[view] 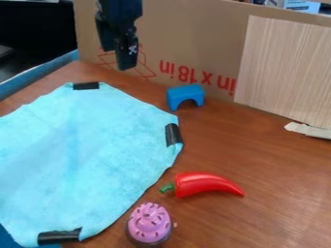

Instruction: Place red object on left edge of the cloth

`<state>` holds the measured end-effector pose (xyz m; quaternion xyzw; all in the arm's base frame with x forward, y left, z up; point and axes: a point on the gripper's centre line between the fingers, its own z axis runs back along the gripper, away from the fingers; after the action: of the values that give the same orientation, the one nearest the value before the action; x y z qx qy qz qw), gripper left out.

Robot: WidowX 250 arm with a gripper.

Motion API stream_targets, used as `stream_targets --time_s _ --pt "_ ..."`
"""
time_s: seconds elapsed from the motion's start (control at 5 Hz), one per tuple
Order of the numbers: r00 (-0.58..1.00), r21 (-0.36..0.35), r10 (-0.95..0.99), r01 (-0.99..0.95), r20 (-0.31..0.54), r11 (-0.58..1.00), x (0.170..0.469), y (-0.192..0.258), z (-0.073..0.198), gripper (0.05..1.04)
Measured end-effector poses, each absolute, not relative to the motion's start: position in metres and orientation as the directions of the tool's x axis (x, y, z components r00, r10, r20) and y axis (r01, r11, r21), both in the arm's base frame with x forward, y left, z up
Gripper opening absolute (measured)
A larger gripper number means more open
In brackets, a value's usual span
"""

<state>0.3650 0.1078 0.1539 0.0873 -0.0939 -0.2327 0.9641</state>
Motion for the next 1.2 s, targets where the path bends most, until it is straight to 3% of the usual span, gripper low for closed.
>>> stream_targets --time_s 0.6,1.2 --pt "0.825 0.155 -0.562 0.549 0.057 0.821 0.351 0.071 0.113 1.001" --pt "0.747 0.08 -0.663 0.658 0.052 0.748 0.327 0.004 0.103 1.001"
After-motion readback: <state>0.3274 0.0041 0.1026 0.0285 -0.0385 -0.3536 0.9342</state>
